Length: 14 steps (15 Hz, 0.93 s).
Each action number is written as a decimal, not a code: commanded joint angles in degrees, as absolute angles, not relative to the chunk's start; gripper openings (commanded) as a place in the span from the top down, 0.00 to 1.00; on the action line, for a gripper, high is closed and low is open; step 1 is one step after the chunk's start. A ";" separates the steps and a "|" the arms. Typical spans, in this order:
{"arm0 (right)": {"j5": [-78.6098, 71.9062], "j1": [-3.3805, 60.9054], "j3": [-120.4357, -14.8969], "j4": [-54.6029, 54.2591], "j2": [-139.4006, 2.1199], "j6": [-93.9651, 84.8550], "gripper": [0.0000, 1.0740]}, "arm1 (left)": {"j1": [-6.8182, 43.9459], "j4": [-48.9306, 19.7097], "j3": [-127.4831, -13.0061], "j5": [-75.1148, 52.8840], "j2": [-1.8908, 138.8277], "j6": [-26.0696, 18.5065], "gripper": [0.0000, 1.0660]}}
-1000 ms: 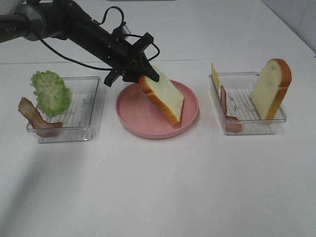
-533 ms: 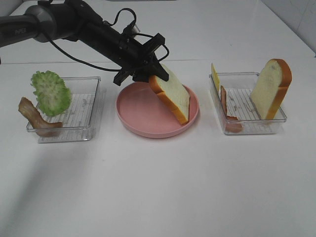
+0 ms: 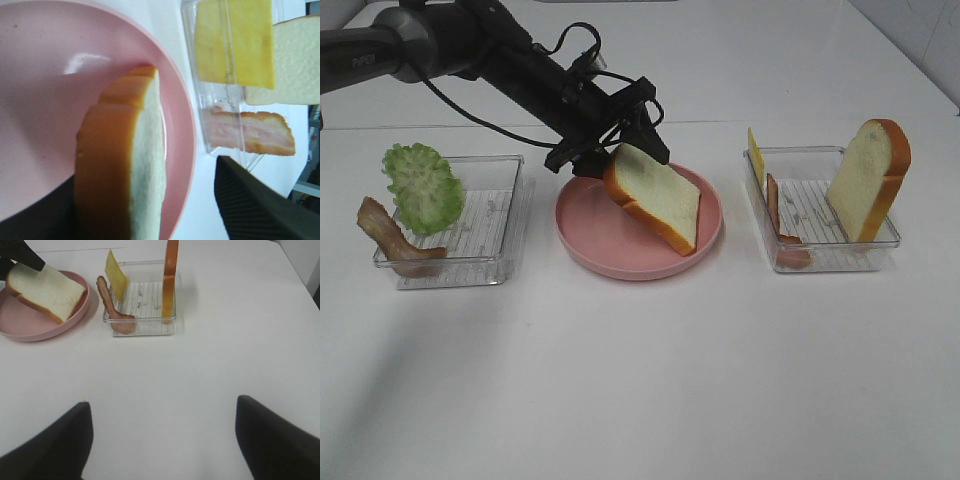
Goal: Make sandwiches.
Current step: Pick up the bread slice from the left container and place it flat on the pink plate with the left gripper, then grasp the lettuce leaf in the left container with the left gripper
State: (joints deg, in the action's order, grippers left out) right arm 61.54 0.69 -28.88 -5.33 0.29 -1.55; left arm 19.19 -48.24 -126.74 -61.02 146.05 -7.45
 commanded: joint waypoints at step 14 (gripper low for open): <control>60.73 0.34 -28.71 -5.33 1.26 -1.72 0.30 | 20.00 -8.25 -144.39 -73.85 139.80 9.34 0.30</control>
